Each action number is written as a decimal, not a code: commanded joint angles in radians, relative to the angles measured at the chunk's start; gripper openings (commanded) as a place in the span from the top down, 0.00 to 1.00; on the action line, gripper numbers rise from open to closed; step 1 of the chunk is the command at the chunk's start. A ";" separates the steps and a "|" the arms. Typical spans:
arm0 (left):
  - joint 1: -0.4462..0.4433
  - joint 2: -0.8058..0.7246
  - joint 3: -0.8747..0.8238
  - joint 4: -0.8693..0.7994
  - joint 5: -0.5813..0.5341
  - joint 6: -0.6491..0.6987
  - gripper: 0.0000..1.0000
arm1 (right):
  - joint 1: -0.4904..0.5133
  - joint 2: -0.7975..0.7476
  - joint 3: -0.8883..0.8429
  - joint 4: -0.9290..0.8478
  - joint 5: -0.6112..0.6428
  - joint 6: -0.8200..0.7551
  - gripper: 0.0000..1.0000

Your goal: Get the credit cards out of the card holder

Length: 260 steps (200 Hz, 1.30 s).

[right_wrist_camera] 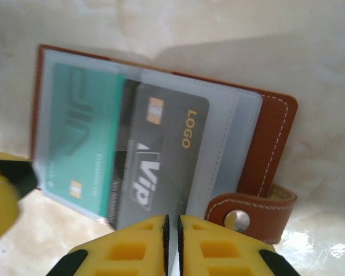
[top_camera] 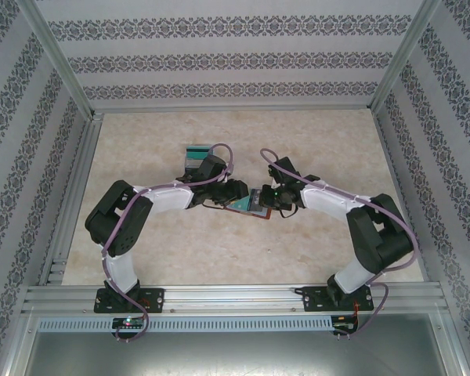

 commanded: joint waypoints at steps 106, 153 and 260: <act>0.001 0.119 0.047 0.030 0.080 -0.010 0.68 | -0.017 0.102 0.014 -0.006 -0.003 -0.027 0.88; -0.009 0.150 0.065 0.048 0.105 -0.010 0.71 | -0.021 0.105 0.013 -0.005 -0.006 -0.026 0.88; -0.014 0.179 0.057 0.129 0.143 -0.039 0.84 | -0.021 0.106 0.009 0.002 -0.015 -0.026 0.88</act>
